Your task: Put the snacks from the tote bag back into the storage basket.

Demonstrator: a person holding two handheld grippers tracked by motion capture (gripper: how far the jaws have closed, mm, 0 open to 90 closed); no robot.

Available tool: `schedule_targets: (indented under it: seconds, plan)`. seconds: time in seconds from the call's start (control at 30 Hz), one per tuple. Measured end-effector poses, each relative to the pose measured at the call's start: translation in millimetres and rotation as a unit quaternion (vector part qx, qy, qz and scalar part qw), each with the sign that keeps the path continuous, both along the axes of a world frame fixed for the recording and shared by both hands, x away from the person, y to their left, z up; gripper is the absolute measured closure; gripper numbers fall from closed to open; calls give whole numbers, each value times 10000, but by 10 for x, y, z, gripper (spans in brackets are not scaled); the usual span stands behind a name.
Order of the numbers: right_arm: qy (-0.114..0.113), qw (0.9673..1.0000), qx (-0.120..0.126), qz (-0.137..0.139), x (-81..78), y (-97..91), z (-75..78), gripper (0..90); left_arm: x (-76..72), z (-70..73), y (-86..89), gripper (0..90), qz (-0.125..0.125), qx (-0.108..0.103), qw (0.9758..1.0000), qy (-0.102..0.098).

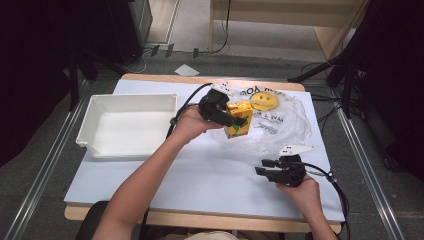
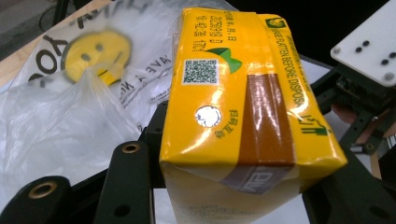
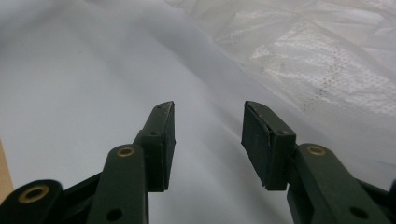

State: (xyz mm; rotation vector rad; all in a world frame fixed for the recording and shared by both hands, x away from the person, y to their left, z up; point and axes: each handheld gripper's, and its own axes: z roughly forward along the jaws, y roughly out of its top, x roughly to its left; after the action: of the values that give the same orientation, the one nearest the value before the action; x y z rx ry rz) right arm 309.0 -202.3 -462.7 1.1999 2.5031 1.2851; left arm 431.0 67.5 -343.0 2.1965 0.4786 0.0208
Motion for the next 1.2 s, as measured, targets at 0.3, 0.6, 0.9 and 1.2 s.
schedule_targets:
  seconds: [0.3, 0.6, 0.9, 1.2]
  plan:
    - [-47, 10000, -62, 30, -9, -6, -1, 554, -45, -20, 207, 523, 74, 26, 10000, 13]
    - [-57, 9999, -75, 106, -20, -2, -5, 554, -44, -30, 311, 524, 141, -2, 9999, -37]
    - [-16, 9998, -68, 162, -28, 20, -26, 536, -30, 10, 434, 523, 287, -23, 9996, 3]
    - [-24, 9998, -77, 171, -28, 18, -28, 532, 7, 22, 560, 523, 470, 9, 9989, 19]
